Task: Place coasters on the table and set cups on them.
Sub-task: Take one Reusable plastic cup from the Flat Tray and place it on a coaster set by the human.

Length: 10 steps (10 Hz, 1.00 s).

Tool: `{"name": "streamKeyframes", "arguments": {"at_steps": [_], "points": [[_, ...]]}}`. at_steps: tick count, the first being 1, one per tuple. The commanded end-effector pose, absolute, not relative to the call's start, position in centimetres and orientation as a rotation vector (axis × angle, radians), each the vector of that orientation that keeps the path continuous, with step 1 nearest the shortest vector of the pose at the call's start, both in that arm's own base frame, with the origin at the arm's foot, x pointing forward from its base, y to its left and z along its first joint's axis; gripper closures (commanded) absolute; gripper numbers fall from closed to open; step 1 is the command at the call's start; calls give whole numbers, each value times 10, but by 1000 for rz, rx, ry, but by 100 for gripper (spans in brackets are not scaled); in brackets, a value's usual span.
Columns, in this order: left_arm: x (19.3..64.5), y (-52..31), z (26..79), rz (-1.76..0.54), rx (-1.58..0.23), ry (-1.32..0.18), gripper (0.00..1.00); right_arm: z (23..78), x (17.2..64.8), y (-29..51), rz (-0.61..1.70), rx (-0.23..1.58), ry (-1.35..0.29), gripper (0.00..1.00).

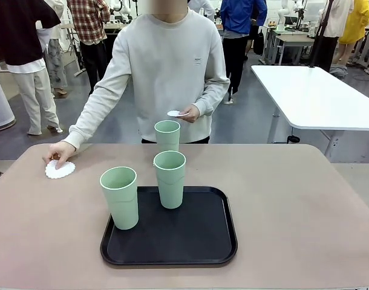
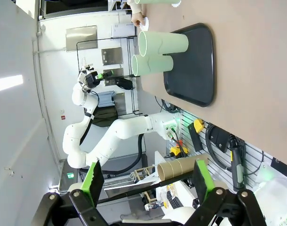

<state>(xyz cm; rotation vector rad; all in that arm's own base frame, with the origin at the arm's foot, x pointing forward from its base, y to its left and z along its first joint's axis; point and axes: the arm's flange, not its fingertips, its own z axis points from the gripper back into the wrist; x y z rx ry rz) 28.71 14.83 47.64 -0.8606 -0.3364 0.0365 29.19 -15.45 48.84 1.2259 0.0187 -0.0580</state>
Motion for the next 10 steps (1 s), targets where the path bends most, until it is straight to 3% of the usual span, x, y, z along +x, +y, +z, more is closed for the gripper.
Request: {"name": "streamKeyframes", "arguments": {"at_steps": [1, 10], "points": [[289, 147, 476, 40, -873, -348, 0, 489, 292, -155, -56, 1239, 20, 0], [289, 147, 476, 40, -873, -348, 0, 489, 292, -155, -56, 1239, 20, 0]]}}
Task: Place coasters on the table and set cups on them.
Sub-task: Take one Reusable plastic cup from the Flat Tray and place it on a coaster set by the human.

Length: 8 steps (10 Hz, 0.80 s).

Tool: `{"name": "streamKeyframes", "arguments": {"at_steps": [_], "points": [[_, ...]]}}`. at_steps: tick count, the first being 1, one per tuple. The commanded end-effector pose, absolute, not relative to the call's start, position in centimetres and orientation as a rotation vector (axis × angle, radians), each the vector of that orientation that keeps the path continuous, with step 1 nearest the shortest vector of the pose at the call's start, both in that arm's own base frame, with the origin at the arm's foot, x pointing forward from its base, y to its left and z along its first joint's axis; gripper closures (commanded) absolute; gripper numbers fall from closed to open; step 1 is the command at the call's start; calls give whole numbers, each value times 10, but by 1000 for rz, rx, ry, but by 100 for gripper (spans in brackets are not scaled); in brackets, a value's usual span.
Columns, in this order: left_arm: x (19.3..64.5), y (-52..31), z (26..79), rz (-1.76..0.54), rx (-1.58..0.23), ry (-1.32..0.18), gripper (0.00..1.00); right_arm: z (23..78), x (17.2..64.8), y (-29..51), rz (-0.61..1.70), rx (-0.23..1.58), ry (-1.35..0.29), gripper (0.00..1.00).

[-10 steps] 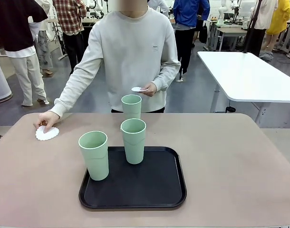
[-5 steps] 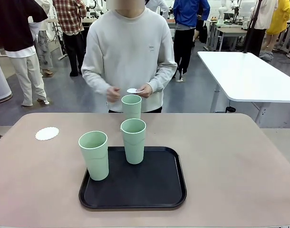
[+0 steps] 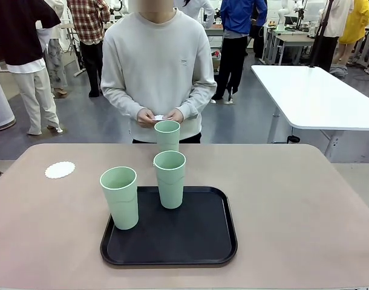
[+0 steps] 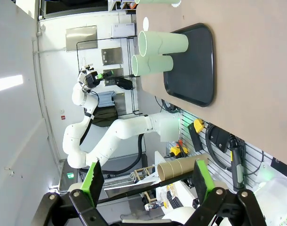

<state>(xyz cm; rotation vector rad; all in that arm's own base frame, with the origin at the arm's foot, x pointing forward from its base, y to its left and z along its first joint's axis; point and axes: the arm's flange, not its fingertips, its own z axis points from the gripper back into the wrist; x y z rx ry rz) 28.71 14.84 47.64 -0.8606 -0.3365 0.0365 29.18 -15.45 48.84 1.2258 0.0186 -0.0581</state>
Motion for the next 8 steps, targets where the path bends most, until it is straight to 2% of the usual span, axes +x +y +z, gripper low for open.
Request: {"name": "streamKeyframes", "arguments": {"at_steps": [1, 2, 3, 5, 6, 8], "points": [[289, 147, 476, 40, -873, -348, 0, 489, 292, -155, -56, 1239, 20, 0], [287, 148, 476, 36, -861, -336, 0, 489, 292, -155, -56, 1239, 20, 0], [300, 132, 478, -99, -748, -408, 2, 489, 292, -155, -56, 1239, 20, 0], [352, 77, 483, -412, -471, -391, 2, 489, 292, -155, -56, 1239, 20, 0], [373, 50, 484, -533, -388, -384, 2, 489, 292, -155, -56, 1239, 20, 0], [383, 1, 479, -782, -309, -341, 2, 489, 292, -155, -56, 1239, 20, 0]]}}
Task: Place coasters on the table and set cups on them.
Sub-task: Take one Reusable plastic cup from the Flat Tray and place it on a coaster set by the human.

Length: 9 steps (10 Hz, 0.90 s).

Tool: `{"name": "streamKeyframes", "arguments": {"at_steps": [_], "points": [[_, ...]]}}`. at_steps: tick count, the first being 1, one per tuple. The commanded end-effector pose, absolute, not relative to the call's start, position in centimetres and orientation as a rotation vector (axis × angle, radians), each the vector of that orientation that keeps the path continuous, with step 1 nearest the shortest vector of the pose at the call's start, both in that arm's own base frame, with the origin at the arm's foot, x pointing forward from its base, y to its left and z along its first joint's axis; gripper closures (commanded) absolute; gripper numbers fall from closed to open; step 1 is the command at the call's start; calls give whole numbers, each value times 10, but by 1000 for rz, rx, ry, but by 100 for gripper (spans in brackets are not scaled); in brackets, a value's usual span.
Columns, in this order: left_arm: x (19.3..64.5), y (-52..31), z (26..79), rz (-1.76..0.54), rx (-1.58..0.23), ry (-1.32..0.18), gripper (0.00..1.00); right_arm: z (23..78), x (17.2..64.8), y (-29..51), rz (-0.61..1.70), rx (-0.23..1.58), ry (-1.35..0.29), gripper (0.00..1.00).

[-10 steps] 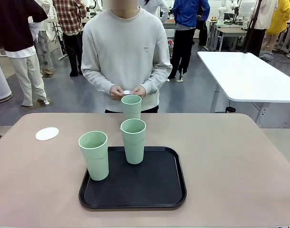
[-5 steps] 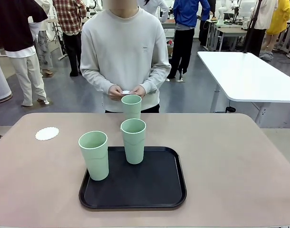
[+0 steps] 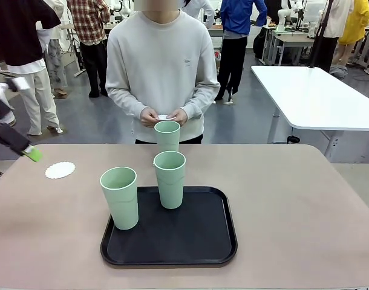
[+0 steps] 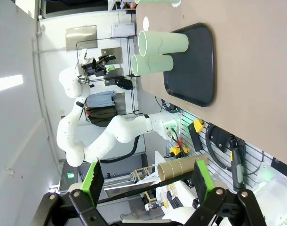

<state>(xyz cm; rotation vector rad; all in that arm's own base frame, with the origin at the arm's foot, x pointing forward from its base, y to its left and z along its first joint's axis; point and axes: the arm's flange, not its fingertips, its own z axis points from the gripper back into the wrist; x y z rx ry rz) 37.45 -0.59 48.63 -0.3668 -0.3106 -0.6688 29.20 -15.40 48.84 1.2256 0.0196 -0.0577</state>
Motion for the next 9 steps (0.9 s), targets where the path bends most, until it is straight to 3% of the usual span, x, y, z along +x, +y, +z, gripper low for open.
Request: {"name": "streamKeyframes", "arguments": {"at_steps": [1, 4, 6, 7, 9], "points": [[384, -19, 471, -817, -226, -353, 2, 489, 292, -155, -56, 1239, 20, 0], [385, -57, 460, -963, -207, -273, 2, 489, 292, -155, -56, 1239, 20, 0], [378, -64, 455, -945, -87, -233, 2, 489, 292, -155, -56, 1239, 20, 0], [383, -66, 459, -947, -198, -268, 2, 489, 292, -155, -56, 1239, 20, 0], [383, -66, 459, -947, -198, -268, 2, 489, 292, -155, -56, 1239, 20, 0]]}}
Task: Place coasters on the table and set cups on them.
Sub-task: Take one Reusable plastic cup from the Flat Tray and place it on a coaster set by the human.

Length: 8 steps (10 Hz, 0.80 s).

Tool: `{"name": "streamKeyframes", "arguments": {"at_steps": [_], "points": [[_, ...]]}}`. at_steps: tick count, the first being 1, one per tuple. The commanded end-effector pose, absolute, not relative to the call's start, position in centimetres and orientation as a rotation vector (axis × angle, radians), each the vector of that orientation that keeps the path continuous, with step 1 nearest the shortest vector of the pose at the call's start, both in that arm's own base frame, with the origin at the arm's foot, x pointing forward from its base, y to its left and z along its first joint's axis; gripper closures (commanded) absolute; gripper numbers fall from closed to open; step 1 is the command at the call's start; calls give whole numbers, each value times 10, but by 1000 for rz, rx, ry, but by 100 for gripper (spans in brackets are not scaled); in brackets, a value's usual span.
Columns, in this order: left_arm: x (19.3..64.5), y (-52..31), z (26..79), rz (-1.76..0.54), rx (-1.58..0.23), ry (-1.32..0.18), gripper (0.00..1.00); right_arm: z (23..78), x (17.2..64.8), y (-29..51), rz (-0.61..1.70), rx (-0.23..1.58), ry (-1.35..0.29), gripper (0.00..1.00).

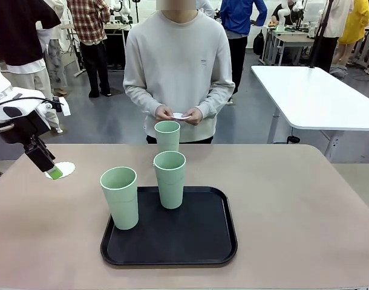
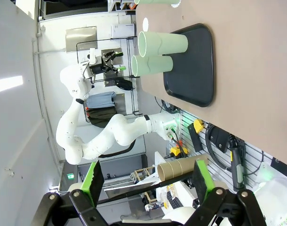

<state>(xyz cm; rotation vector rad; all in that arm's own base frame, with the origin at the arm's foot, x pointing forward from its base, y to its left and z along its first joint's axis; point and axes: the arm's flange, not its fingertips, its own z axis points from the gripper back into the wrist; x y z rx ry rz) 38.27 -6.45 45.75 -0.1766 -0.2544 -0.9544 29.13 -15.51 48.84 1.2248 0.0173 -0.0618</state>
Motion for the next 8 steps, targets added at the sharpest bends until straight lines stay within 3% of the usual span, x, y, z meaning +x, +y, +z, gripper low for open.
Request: {"name": "streamKeyframes", "arguments": {"at_steps": [1, 5, 8], "points": [[382, -66, 456, -957, -173, -250, 2, 489, 292, -155, -56, 1239, 20, 0], [380, -56, 425, -1353, -347, -591, 2, 489, 292, -155, -56, 1239, 20, 0], [384, -51, 405, -1386, -497, -712, 2, 489, 292, -155, -56, 1239, 20, 0]]}}
